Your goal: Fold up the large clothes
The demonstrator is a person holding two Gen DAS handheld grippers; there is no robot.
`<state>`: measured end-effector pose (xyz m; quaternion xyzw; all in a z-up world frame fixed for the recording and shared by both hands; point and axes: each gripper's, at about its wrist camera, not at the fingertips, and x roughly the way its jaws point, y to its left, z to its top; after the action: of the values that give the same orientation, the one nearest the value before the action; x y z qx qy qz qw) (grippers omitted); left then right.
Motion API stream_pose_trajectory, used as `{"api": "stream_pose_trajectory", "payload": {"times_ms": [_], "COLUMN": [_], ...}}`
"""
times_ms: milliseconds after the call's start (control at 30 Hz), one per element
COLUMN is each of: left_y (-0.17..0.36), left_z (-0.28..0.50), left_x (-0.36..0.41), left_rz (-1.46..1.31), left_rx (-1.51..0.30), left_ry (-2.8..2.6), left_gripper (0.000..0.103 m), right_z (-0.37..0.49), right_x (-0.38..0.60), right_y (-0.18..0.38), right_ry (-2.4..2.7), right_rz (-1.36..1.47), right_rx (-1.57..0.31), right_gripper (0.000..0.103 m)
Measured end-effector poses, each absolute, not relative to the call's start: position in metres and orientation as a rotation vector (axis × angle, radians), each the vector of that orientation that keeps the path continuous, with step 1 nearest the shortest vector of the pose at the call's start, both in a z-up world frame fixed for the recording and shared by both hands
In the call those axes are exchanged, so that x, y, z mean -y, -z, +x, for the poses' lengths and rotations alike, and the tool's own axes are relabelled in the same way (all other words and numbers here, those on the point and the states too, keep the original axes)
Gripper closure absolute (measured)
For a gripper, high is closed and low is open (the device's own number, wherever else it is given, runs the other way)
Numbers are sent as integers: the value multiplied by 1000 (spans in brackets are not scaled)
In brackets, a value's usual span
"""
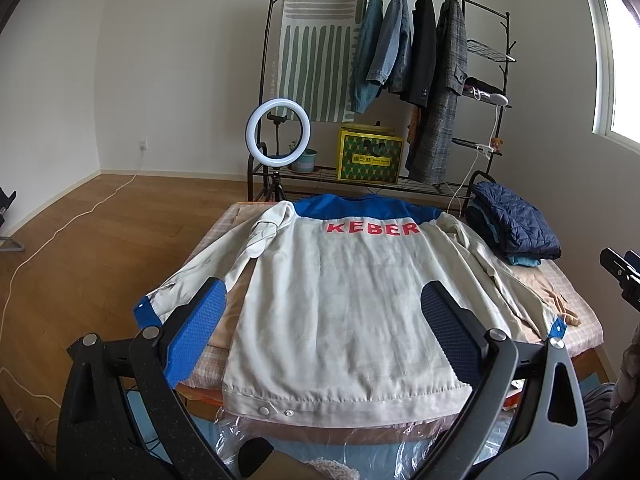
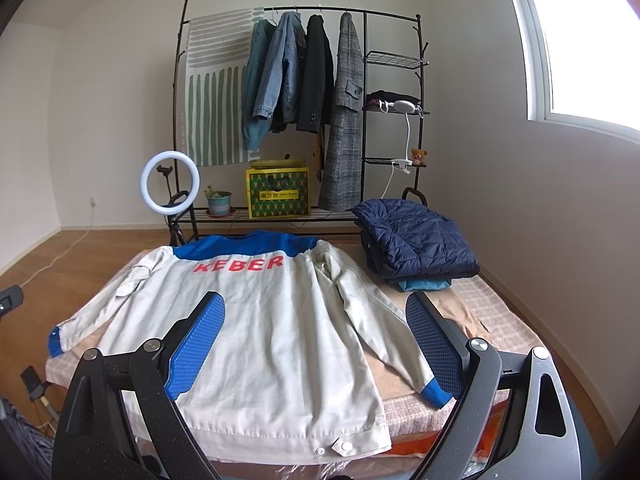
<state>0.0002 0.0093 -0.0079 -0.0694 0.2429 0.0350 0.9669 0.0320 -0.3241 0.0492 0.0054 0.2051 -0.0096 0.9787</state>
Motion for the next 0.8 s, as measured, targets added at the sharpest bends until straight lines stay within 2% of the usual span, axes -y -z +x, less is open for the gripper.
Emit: {"api": "stream_pose_trajectory", "payload": {"times_ms": [400,800], "left_y": [11,31], "left_z": [3,41], "left_x": [-15,-49], "left_rz": [-138,-153], "left_rx": [-495,-554], "left_ry": [-87,-147], "left_gripper": [4,4], "right_z": [43,73], "right_x": [317,304], "right_y": [-45,-31], "right_ry": [7,-74], "right_rz": [3,20], "right_rx": [-425,-463], "right_gripper": [11,11]}}
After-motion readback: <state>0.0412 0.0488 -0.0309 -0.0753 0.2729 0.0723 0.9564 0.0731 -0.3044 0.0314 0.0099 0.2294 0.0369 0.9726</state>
